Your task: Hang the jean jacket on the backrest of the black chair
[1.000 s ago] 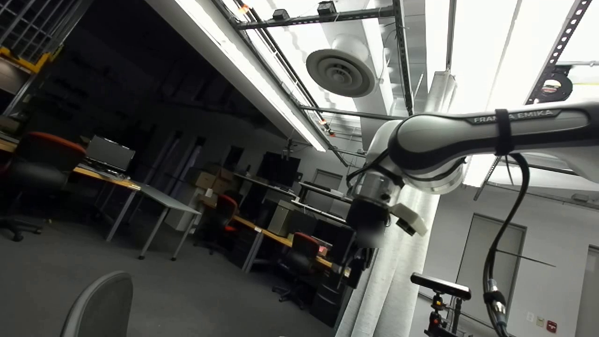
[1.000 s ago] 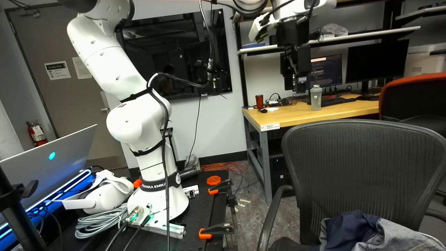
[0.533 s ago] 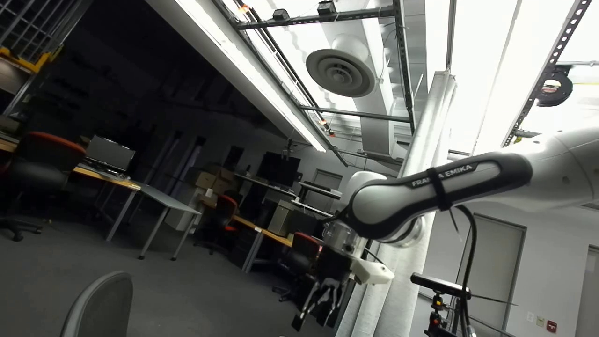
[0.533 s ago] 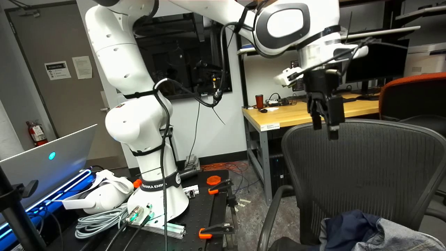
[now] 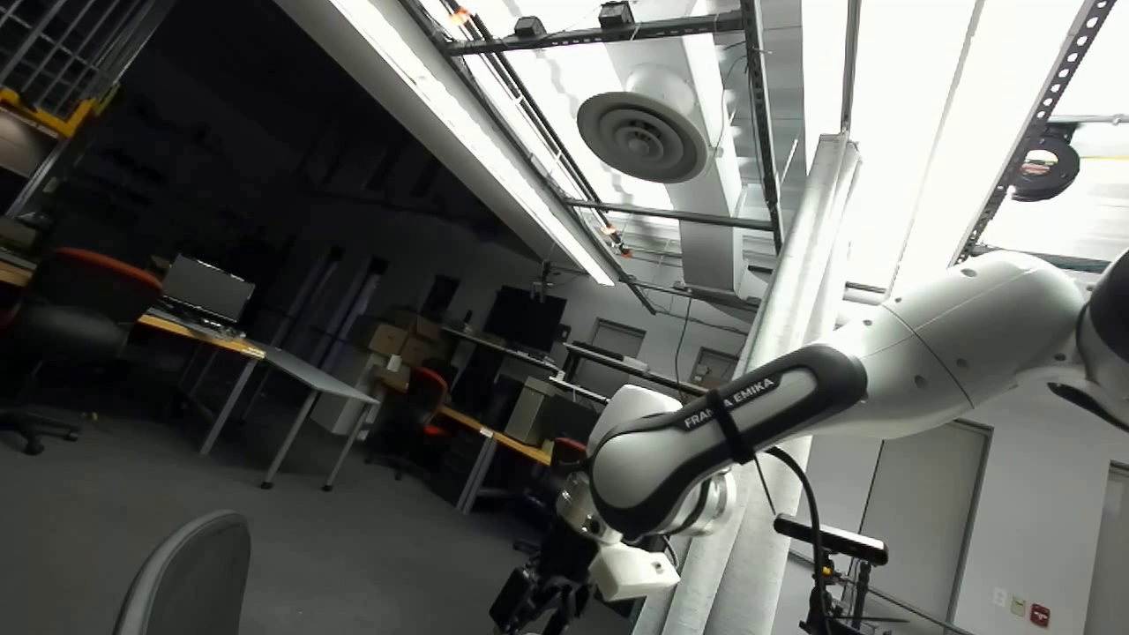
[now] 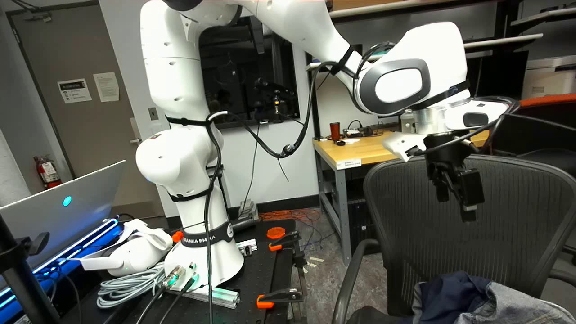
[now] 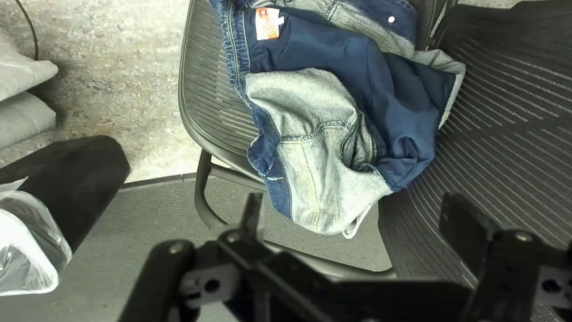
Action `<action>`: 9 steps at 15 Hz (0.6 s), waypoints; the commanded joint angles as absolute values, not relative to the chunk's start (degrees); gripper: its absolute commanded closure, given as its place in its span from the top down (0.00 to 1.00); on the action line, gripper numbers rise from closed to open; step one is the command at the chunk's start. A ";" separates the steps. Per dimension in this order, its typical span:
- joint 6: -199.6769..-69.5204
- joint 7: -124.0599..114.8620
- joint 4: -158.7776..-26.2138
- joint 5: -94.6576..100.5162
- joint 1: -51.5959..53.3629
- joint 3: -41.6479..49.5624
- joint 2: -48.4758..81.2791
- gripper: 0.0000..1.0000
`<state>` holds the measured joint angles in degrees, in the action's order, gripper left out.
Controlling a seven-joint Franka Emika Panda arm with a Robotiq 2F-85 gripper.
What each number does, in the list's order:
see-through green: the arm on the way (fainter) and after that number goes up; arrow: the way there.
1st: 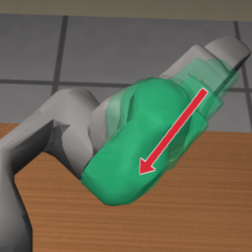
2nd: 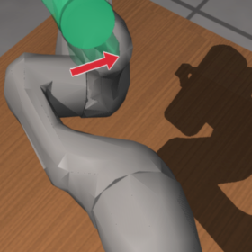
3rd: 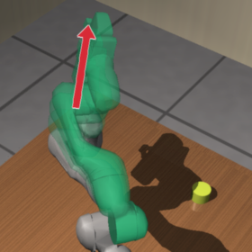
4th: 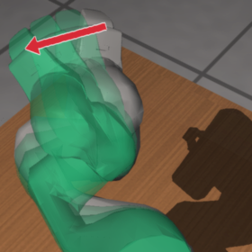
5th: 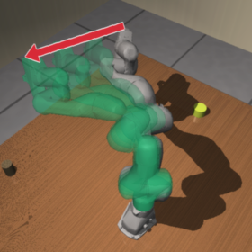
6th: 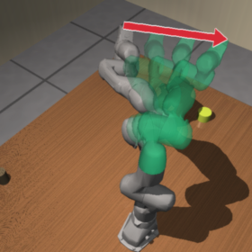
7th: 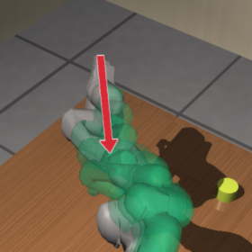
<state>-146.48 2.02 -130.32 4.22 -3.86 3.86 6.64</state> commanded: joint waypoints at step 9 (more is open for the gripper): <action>-150.83 2.20 -126.35 6.44 -4.46 5.19 15.11 1.00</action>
